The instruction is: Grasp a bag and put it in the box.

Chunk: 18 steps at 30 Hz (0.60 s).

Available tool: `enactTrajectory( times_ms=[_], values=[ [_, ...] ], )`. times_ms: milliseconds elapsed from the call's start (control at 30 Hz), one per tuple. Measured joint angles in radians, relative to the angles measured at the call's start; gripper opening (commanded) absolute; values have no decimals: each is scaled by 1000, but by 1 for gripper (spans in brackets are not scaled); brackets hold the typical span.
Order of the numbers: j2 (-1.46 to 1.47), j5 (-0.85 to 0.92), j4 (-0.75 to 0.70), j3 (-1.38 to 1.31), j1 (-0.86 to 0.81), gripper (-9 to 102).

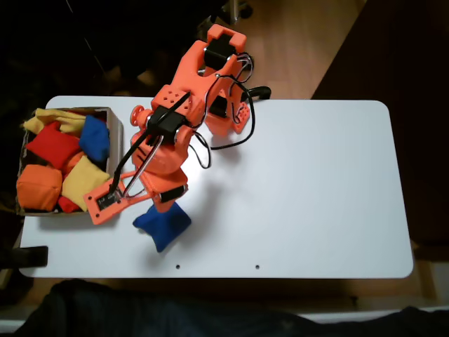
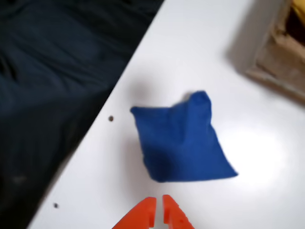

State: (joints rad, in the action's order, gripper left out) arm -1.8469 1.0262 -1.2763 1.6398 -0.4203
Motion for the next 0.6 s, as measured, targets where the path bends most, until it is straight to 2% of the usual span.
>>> enactTrajectory(
  times_ms=[400, 533, 600],
  values=[
    [60, 261, 0, -26, -34, 8],
    [71, 316, 9, -26, -41, 18],
    [74, 337, 21, -26, -44, 27]
  ],
)
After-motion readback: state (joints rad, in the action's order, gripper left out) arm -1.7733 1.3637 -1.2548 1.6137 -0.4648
